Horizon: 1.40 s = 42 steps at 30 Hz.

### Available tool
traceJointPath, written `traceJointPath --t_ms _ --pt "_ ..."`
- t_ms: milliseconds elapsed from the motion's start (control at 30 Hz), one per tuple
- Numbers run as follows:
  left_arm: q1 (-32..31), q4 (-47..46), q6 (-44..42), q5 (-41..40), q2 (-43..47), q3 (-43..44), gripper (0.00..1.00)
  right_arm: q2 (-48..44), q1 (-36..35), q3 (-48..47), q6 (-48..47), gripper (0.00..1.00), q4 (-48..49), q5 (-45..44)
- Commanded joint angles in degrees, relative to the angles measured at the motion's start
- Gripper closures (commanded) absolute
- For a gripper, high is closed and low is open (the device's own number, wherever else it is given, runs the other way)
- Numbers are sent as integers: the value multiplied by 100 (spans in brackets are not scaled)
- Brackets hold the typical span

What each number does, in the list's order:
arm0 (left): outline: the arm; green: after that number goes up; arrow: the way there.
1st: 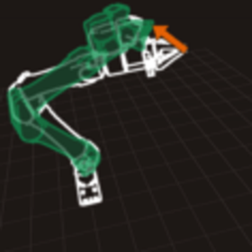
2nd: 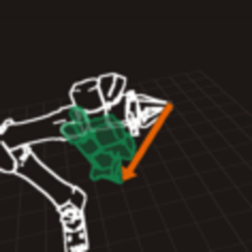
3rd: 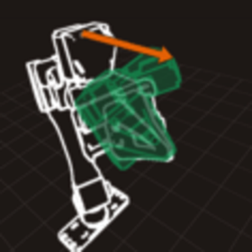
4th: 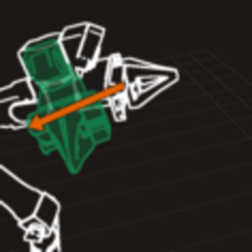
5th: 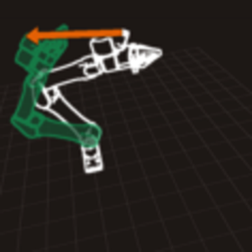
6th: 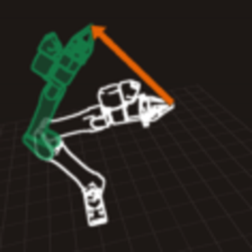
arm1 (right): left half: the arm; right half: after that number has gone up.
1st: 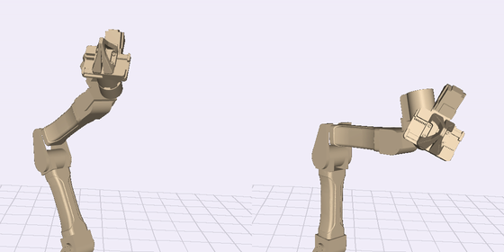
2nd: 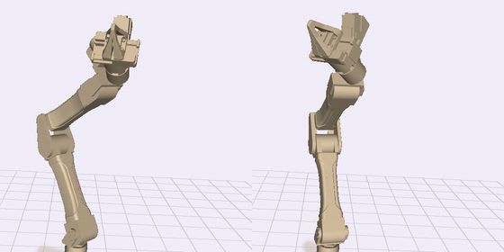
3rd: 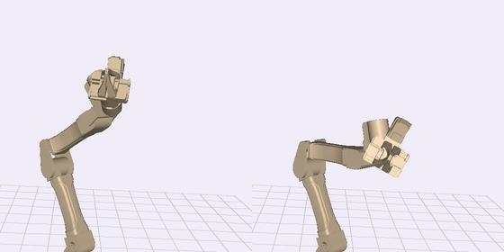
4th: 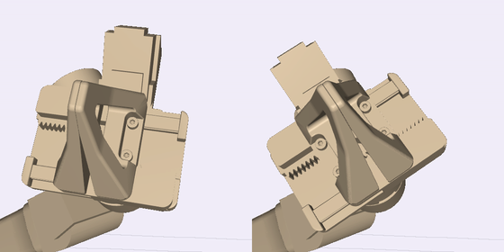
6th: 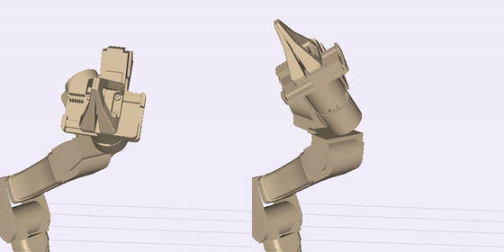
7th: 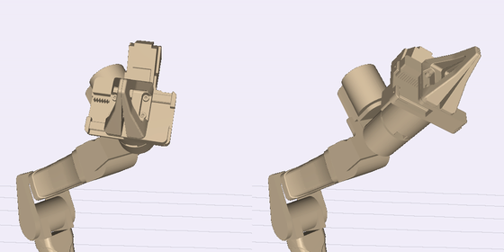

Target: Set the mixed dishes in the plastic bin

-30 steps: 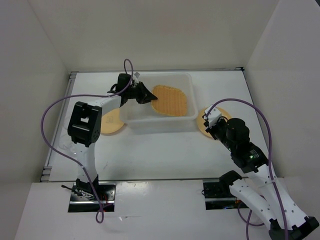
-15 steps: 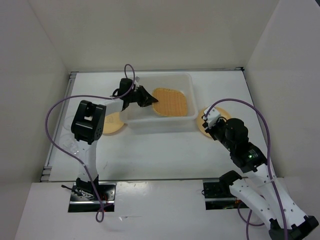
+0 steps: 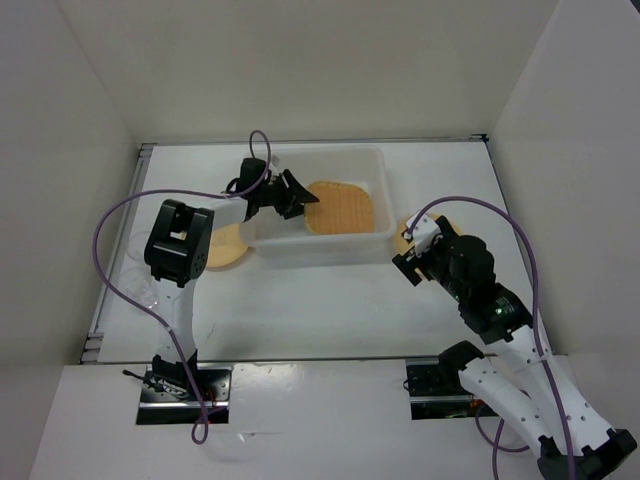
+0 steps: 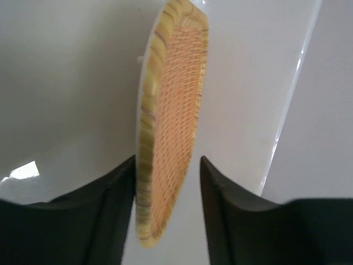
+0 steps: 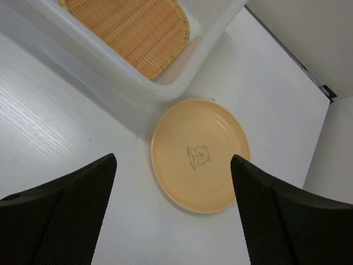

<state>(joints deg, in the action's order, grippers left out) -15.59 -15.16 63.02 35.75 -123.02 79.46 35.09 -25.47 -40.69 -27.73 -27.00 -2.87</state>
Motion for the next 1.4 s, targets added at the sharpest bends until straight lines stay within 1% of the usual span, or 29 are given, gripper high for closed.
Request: traceJointPath --t_ms 0,33,67,100,167,200,300,400,433,533,600,667,700,767,800,867,900,967,1000,1033,1067,1100,1133,1167,1200,1233,1267,1333,1367 --pt "-23 291 -316 -93 366 394 41 42 34 61 91 11 275 -82" --pt "-23 425 -395 -94 367 464 34 120 34 61 92 8 327 -134" --pt "-23 591 -579 -94 445 683 32 121 34 61 92 4 327 -134" --pt "-23 967 -694 -164 515 815 31 199 34 61 92 2 327 -134" --pt "-23 1347 -1027 -348 586 1105 25 270 34 61 144 1 388 -257" --pt "-23 1740 -1125 -349 586 1446 20 322 34 61 145 1 389 -257" --pt "-23 2148 -1266 -297 367 1783 19 515 34 114 258 1 459 -591" --pt "-23 2210 -1353 -436 366 1617 18 752 34 114 364 1 582 -968" --pt "-23 2149 -1354 -759 445 1460 18 823 34 114 364 1 582 -1039" --pt "-23 2201 -1504 -1253 446 1397 17 1156 34 -9 478 1 582 -1285" --pt "-23 2183 -1451 -1324 359 1361 17 1385 34 -9 558 1 582 -1617" --pt "-110 2585 -1451 -1219 -106 1676 17 1710 34 -123 715 1 582 -1838" --pt "-110 2745 -1451 -1219 -247 1913 17 1825 34 -219 768 2 582 -2048" --pt "-172 2703 -1399 -1131 -354 1811 17 2150 34 -343 926 6 582 -2339" --pt "-242 2702 -1346 -1271 -145 1601 17 2290 34 -396 1197 8 582 -2984" --pt "-242 2772 -1345 -1780 242 1502 17 2738 34 -475 1506 8 653 -3796" --pt "-242 3016 -1485 -1991 679 1502 17 2888 121 -632 1681 8 705 -4217" --pt "-242 3403 -1766 -2482 1112 1834 16 3310 183 -869 1849 8 644 -4336" --pt "-294 3640 -1950 -2598 1462 1984 16 3459 183 -1228 1928 8 592 -4397" --pt "-295 4104 -2143 -2695 1631 2107 16 3626 340 -1466 2059 8 426 -4188" --pt "-295 4361 -2545 -2809 1789 2196 16 3984 498 -1747 2165 8 259 -3951" --pt "-295 4946 -2663 -3036 2008 2275 15 4188 708 -2411 2479 8 66 -3653" --pt "-295 5074 -2716 -3186 2167 2154 15 4390 1250 -2757 2613 8 -354 -2893" --pt "-295 5075 -2717 -3188 2595 1865 15 4740 1569 -3352 2745 8 -558 -2477" --pt "-295 5023 -2717 -3075 2782 1262 15 4926 1885 -3602 2929 8 -752 -2046" --pt "-347 5023 -2656 -2995 2958 986 15 5068 2506 -3848 2931 8 -962 -1137" --pt "-348 5023 -2585 -2995 3325 766 15 5234 2799 -3850 2931 8 -965 -727" --pt "-619 5119 -2366 -3284 3774 310 13 5236 3257 -3789 2992 8 -1035 168" --pt "-698 5006 -2121 -3406 4395 159 13 5149 3564 -3667 2923 8 -983 347"
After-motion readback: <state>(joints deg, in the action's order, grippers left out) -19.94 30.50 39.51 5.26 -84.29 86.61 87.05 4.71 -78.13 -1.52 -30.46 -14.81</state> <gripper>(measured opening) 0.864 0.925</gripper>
